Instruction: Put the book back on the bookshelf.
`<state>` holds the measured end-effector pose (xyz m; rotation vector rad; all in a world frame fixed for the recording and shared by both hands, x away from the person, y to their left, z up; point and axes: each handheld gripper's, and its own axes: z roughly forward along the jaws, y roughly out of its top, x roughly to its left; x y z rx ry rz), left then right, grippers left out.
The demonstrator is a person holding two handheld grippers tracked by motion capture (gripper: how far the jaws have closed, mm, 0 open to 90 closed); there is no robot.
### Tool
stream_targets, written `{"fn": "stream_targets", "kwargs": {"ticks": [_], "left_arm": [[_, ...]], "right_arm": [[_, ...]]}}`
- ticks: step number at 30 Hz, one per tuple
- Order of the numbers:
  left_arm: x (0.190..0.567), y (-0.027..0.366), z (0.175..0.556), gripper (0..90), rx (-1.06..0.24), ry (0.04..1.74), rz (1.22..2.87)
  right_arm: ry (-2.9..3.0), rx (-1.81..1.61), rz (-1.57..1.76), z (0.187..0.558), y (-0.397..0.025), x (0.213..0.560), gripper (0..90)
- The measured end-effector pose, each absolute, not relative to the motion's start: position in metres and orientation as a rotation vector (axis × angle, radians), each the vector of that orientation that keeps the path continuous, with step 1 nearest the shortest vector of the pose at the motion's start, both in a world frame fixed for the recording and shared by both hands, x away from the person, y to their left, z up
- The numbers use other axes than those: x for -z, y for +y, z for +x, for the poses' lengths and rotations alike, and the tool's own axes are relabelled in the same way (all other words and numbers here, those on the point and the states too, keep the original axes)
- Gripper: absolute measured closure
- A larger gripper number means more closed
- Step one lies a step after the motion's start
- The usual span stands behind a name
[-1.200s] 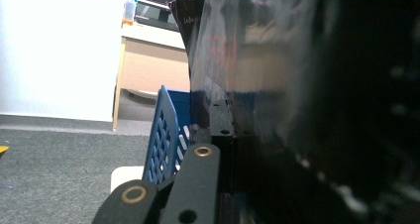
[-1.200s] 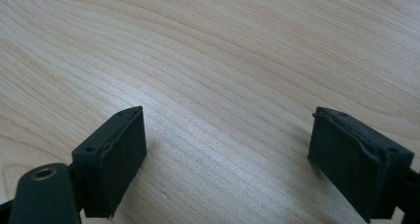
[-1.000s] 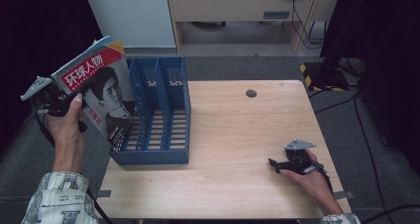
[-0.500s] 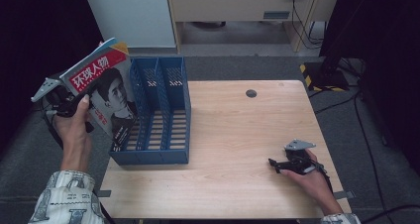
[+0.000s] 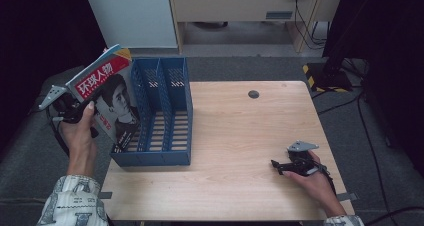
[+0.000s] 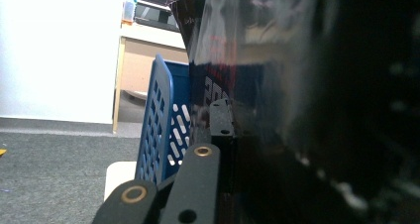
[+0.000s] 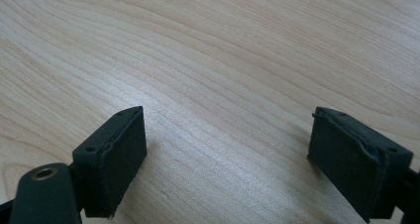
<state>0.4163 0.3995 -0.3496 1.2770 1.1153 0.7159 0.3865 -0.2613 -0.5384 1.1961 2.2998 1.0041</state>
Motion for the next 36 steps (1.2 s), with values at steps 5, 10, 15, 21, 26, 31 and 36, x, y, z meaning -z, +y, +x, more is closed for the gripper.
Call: {"fn": "stream_targets", "kwargs": {"ticks": [5,10,15,21,26,31,36], "left_arm": [[0.354,0.401,0.414,86.6,-0.719,1.112,1.264],[0.358,0.404,0.412,86.6,-0.726,1.119,1.245],[0.361,0.403,0.412,86.6,-0.730,1.116,1.240],[0.369,0.402,0.410,86.5,-0.738,1.126,1.228],[0.374,0.403,0.409,86.6,-0.742,1.133,1.233],[0.382,0.400,0.410,86.6,-0.731,1.141,1.246],[0.389,0.397,0.412,86.5,-0.730,1.150,1.248]], "right_arm": [[2.300,-1.003,1.189,0.387,-0.262,0.538,15.1],[2.299,-1.003,1.190,0.387,-0.262,0.538,15.1],[2.299,-1.004,1.190,0.387,-0.262,0.538,15.2],[2.299,-1.004,1.190,0.387,-0.262,0.538,15.2],[2.300,-1.004,1.190,0.387,-0.262,0.538,15.2],[2.300,-1.004,1.190,0.387,-0.262,0.538,15.2],[2.299,-1.004,1.190,0.387,-0.262,0.538,15.2]]}}
